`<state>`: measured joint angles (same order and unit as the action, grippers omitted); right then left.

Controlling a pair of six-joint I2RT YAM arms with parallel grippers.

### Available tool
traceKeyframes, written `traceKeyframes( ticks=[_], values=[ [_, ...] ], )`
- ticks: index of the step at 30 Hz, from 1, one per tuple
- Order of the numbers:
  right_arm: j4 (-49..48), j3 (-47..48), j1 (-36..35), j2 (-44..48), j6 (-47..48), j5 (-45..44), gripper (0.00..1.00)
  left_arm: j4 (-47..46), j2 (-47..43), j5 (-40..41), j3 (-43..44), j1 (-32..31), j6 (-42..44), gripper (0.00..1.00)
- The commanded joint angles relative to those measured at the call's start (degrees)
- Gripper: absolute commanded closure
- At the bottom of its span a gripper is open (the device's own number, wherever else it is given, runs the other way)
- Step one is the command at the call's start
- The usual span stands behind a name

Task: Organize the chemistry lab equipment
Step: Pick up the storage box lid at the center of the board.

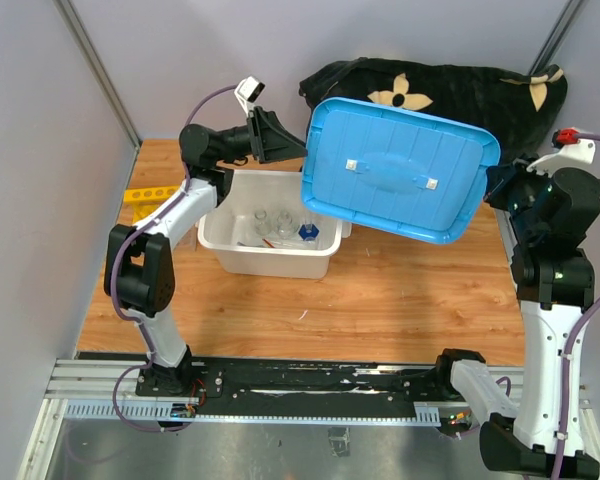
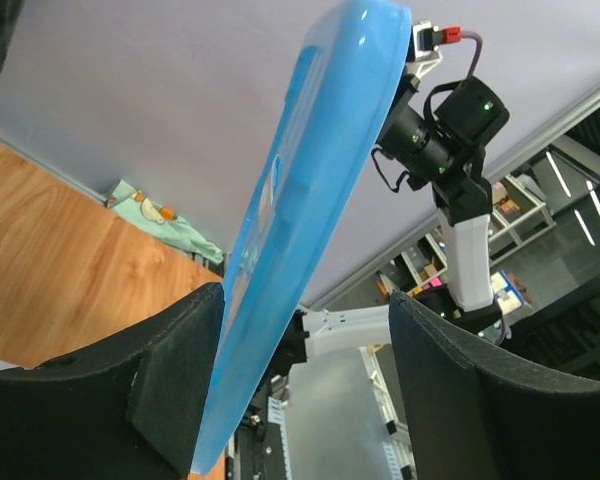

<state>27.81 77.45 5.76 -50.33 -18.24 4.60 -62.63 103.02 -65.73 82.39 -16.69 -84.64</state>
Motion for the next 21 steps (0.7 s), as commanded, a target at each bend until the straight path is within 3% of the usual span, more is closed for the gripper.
traceKeyframes(
  ticks=[1,11,18,21],
  values=[
    [-4.0,0.4,0.4,-0.3,-2.0,1.4,0.99,4.2,-2.4,-2.1,-1.9,-0.8,6.1,0.32],
    [-4.4,0.5,0.3,-1.4,-2.7,2.1,0.99,11.4,-3.0,-0.7,-1.9,-0.8,13.4,0.50],
    [-4.9,0.4,0.1,-2.0,-3.3,2.5,0.99,27.7,-6.0,2.1,-0.6,-1.1,29.6,0.53],
    [-5.1,0.4,0.0,-2.1,-3.3,2.5,0.99,42.9,-7.0,5.0,2.1,-1.3,41.0,0.51]
  ],
)
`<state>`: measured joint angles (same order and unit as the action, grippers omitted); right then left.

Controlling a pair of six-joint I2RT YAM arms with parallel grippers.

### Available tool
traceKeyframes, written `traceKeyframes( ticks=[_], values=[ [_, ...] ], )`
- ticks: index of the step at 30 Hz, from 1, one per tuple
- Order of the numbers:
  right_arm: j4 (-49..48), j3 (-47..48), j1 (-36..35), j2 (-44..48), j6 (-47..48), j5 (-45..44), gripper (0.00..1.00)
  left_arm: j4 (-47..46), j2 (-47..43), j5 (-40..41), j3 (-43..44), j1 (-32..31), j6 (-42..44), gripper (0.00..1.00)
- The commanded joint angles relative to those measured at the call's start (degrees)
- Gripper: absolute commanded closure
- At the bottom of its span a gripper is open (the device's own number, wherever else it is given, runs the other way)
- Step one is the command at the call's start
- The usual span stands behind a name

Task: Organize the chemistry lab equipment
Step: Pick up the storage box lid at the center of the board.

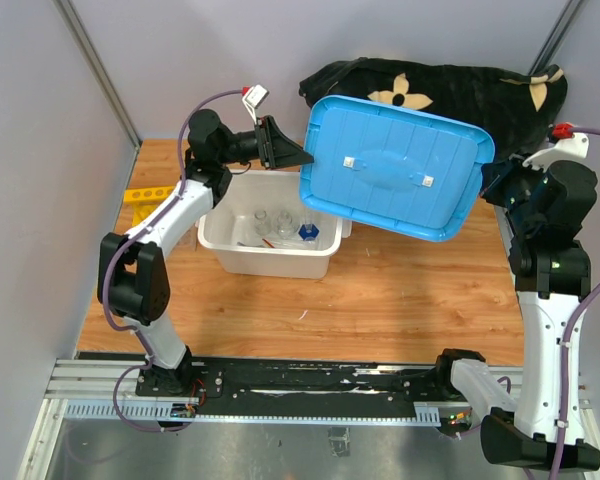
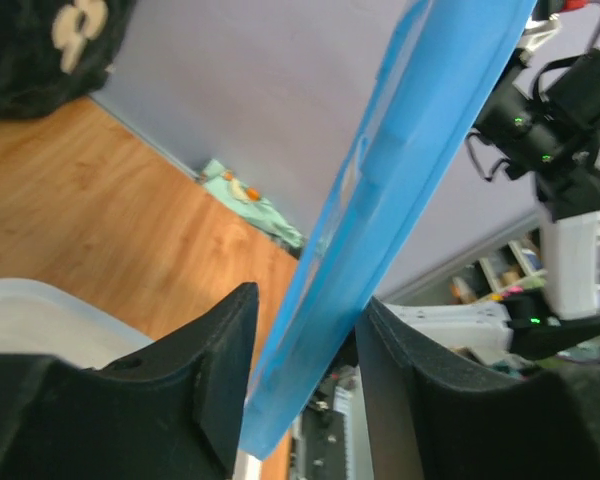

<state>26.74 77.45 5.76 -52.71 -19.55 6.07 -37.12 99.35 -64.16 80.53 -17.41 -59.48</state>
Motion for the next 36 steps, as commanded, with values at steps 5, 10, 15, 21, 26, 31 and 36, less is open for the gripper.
traceKeyframes(
  ticks=[5,10,15,21,26,31,36],
  values=[
    [-4.6,0.3,-0.2,0.2,-1.9,1.5,0.99,28.2,-2.9,7.0,7.9,-1.2,23.0,0.42],
    [-4.8,0.2,-0.3,0.1,-1.8,1.5,0.99,21.3,-3.4,6.2,4.8,-1.2,17.0,0.35],
    [-4.7,-0.1,-0.4,0.1,-1.7,1.8,0.99,21.2,-3.1,6.1,5.6,-1.4,16.4,0.56],
    [-5.0,-0.4,-0.5,0.1,-1.9,2.0,0.99,21.2,-3.3,6.1,6.1,-1.6,16.4,0.62],
    [-5.4,-0.8,-0.5,-0.2,-2.2,2.4,0.99,21.9,-4.0,7.4,6.7,-1.6,17.9,0.87],
    [-6.0,-1.2,-0.6,-0.6,-2.3,2.5,0.99,33.6,-4.3,12.3,11.6,-1.6,28.7,0.97],
    [-6.4,-1.7,-0.6,-1.2,-2.4,2.9,0.99,42.2,-4.8,16.2,15.8,-1.6,35.5,1.00]
  ],
)
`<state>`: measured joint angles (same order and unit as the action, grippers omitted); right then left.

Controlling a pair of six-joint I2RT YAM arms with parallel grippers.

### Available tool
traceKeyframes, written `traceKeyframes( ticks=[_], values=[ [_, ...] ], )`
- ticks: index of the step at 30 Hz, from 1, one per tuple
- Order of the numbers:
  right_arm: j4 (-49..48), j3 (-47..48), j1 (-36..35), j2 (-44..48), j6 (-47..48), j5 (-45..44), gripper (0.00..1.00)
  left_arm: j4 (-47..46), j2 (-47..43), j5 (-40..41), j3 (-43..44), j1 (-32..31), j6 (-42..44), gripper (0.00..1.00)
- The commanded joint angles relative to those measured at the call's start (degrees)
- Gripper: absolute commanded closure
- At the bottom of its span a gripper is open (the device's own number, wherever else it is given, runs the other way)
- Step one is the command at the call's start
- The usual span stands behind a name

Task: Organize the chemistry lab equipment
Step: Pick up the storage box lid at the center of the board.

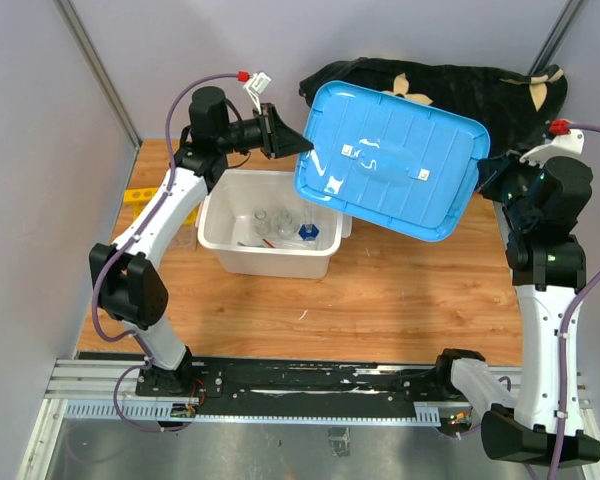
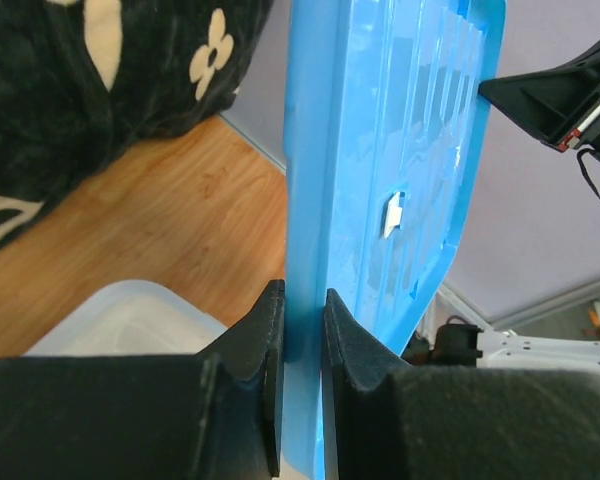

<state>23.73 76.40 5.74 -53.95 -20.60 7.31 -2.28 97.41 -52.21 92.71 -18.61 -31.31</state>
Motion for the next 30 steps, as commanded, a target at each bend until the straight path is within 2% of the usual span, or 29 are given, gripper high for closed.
traceKeyframes(
  ticks=[1,6,10,13,16,22,30],
  values=[
    [-3.6,-0.8,-0.6,0.0,-1.4,1.7,0.99,7.6,-3.0,4.3,3.8,-0.4,7.5,1.00],
    [-3.9,-1.3,-0.6,-0.6,-1.2,1.9,0.98,8.5,-3.5,5.3,3.3,-0.4,7.9,1.00],
    [-3.9,-1.8,-0.6,-1.0,-1.3,1.6,0.70,11.2,-3.9,8.7,4.6,-0.5,10.3,1.00],
    [-3.7,-2.0,-0.6,-0.8,-1.2,0.4,0.57,16.1,-4.1,13.0,7.4,-0.4,14.1,1.00],
    [-3.8,-2.0,-0.6,-1.2,-1.1,0.3,0.55,19.6,-4.5,17.2,11.1,-0.4,17.1,1.00],
    [-3.4,-1.1,-0.6,-4.8,-2.4,4.3,0.52,22.2,-5.8,20.6,18.2,-0.5,19.4,1.00],
    [-4.7,-0.9,-0.8,-9.3,-4.6,9.8,0.52,27.9,-8.7,19.6,23.6,-0.4,31.0,1.00]
  ],
)
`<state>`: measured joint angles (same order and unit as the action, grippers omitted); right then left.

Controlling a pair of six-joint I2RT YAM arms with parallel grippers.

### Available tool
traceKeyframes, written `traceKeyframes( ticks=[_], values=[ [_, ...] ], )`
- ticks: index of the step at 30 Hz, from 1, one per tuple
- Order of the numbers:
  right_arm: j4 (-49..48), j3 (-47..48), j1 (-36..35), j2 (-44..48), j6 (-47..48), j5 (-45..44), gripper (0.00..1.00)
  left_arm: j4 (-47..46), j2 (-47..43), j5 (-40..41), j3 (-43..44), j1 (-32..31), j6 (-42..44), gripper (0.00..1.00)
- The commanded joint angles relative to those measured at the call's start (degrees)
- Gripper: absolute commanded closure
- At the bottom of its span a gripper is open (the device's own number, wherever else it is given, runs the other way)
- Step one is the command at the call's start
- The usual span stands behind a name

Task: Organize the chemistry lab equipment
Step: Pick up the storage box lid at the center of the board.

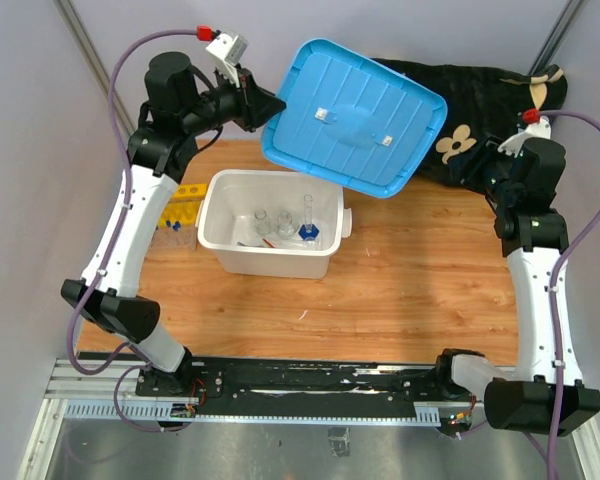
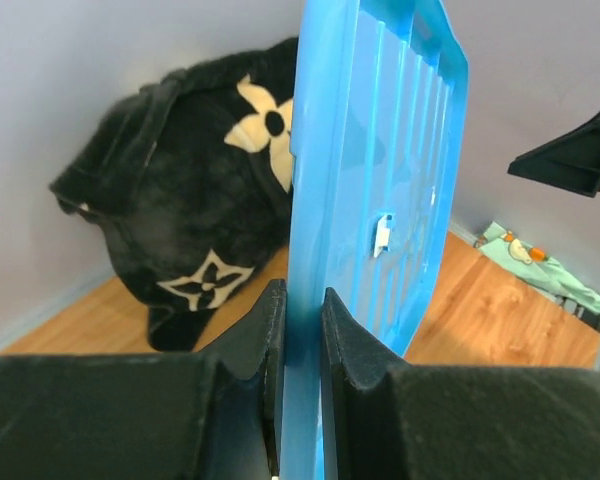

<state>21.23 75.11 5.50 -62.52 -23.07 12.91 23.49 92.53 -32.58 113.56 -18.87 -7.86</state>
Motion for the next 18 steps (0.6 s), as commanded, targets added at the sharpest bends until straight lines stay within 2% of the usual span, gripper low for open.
traceKeyframes(
  ticks=[1,5,8,14,16,18],
  values=[
    [-2.4,0.8,-0.6,-1.1,-2.5,4.7,0.51,2.0,-4.9,0.1,1.6,-0.2,9.0,1.00],
    [-2.0,3.0,-0.6,-3.1,-4.8,7.2,0.47,-4.0,-12.0,3.8,-8.9,-0.2,12.0,1.00],
    [-1.3,6.0,-0.5,-6.0,-7.8,12.3,0.46,-9.3,-17.2,7.6,-15.5,-0.2,13.5,1.00],
    [3.1,16.1,-0.5,-14.8,-15.5,24.6,0.48,-7.1,-19.5,11.0,-16.7,-0.2,19.3,1.00],
    [2.9,18.6,-0.4,-16.8,-18.2,28.6,0.47,-8.9,-21.2,10.9,-18.7,-0.2,20.4,1.00],
    [-1.5,19.2,0.2,-18.5,-23.5,34.0,0.47,-11.3,-22.9,11.0,-20.8,-0.2,21.4,1.00]
  ],
)
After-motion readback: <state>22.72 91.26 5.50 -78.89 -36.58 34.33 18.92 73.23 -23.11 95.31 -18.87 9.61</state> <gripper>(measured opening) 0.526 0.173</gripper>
